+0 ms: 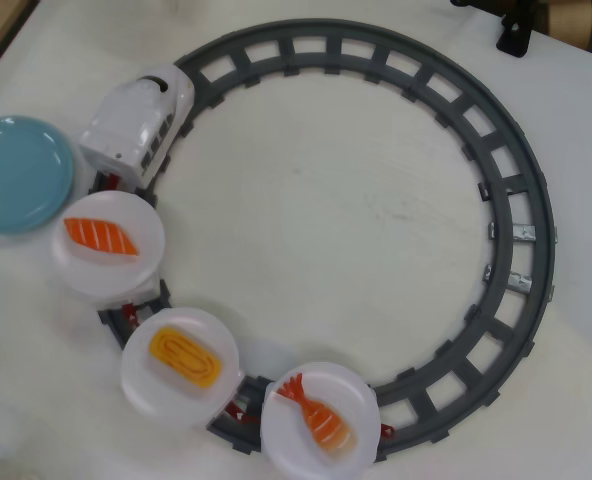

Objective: Pick up the sushi from the Shinkansen and put it on the blue dish

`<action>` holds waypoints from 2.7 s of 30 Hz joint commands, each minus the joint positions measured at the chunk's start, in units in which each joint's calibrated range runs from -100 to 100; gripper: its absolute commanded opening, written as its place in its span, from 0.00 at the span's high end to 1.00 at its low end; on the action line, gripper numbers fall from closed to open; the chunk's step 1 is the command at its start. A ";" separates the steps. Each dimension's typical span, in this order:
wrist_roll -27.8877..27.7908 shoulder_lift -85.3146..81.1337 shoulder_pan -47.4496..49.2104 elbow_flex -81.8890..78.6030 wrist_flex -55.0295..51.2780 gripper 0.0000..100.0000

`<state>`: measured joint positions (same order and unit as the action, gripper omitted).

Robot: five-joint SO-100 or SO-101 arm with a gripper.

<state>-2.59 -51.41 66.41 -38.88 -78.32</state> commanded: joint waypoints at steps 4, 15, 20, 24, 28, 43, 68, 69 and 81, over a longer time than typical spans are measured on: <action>0.29 0.19 0.05 3.00 -0.11 0.86; 0.29 0.19 0.23 3.00 -0.11 0.86; 0.29 1.02 -0.21 3.72 -0.02 0.86; 0.29 1.18 -0.21 6.87 -0.11 0.86; 0.29 4.34 -3.03 10.12 -0.28 0.85; 3.58 39.92 -20.55 44.02 -13.44 0.81; 14.25 57.01 -35.07 54.75 -20.83 0.65; 14.09 57.43 -36.21 54.57 -20.83 0.65; 10.85 50.62 -45.99 48.53 -21.00 0.65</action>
<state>9.26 3.75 23.09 11.25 -98.15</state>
